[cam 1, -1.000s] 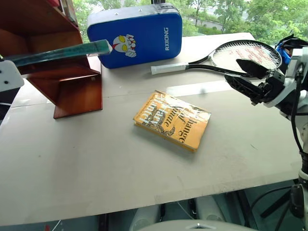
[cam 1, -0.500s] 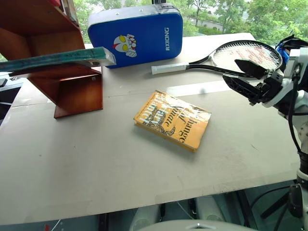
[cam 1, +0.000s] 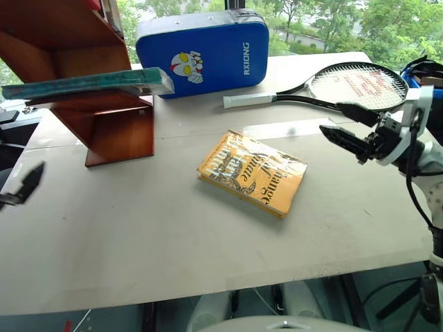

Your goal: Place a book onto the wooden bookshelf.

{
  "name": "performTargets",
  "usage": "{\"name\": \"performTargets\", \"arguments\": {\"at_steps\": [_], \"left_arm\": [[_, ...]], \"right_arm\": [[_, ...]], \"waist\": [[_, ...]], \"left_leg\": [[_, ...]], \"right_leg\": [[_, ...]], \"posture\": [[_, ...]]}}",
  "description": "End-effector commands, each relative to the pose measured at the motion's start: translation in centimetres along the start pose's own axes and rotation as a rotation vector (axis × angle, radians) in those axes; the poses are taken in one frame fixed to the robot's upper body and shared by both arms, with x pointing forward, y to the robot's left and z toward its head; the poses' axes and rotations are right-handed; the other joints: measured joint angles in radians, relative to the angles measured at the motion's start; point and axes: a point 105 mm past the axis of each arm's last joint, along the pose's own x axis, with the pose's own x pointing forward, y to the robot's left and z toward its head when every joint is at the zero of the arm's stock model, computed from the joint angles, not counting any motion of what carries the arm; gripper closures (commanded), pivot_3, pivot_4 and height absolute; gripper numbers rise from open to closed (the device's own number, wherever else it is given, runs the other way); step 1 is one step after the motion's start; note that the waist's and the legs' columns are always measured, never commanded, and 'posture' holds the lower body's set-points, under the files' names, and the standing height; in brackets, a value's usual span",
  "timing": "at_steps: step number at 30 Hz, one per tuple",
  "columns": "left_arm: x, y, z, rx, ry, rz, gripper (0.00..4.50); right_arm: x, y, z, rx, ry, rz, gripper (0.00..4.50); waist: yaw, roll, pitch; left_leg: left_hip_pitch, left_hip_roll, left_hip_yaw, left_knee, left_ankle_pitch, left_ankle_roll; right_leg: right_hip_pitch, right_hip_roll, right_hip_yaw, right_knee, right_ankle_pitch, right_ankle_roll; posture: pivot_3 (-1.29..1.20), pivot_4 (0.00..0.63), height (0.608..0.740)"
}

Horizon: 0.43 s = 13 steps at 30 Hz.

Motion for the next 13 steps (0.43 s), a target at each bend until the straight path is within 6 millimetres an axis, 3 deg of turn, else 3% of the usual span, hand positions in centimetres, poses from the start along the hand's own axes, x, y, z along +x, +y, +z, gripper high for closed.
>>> {"name": "performTargets", "arguments": {"at_steps": [1, 4, 7, 10, 13], "left_arm": [[1.5, -7.6, 0.1, -0.127, -0.036, -0.213, 0.11], [2.1, -13.6, -0.9, -0.208, -0.001, -0.360, 0.11], [2.5, -18.1, -2.7, -0.176, 0.050, -0.454, 0.11], [2.9, -19.9, -3.6, -0.161, 0.064, -0.489, 0.11], [3.5, -20.3, -3.9, -0.133, 0.066, -0.494, 0.11]], "right_arm": [[-2.7, 0.2, -3.9, -0.065, 0.126, -0.049, 0.00], [-5.1, 0.8, -8.5, -0.067, 0.253, -0.081, 0.00], [-6.6, 1.7, -11.4, -0.086, 0.331, -0.081, 0.00], [-7.2, 2.4, -12.6, -0.072, 0.338, -0.104, 0.00], [-7.2, 2.6, -12.8, -0.069, 0.319, -0.131, 0.00]], "waist": [[0.012, -0.001, -0.001], [0.024, -0.001, -0.002], [0.021, 0.004, -0.003], [0.013, 0.005, -0.003], [0.013, 0.005, -0.003]], "left_leg": [[0.001, 0.000, 0.000, 0.000, 0.000, 0.000], [0.006, 0.000, 0.001, 0.000, 0.000, 0.000], [0.016, 0.000, 0.003, -0.003, 0.000, 0.000], [0.027, 0.001, 0.008, -0.009, 0.000, 0.000], [0.031, 0.002, 0.009, -0.013, 0.000, 0.000]], "right_leg": [[0.002, 0.000, 0.000, 0.000, 0.000, 0.000], [0.006, 0.000, 0.001, -0.001, 0.000, 0.000], [0.014, 0.001, 0.004, -0.002, 0.000, 0.000], [0.020, 0.002, 0.009, -0.001, 0.000, 0.000], [0.022, 0.003, 0.010, -0.001, 0.000, 0.000]], "posture": [[0.00, 0.150, 0.740], [0.00, 0.150, 0.740], [0.00, 0.150, 0.740], [0.00, 0.150, 0.740], [0.00, 0.150, 0.740]]}}
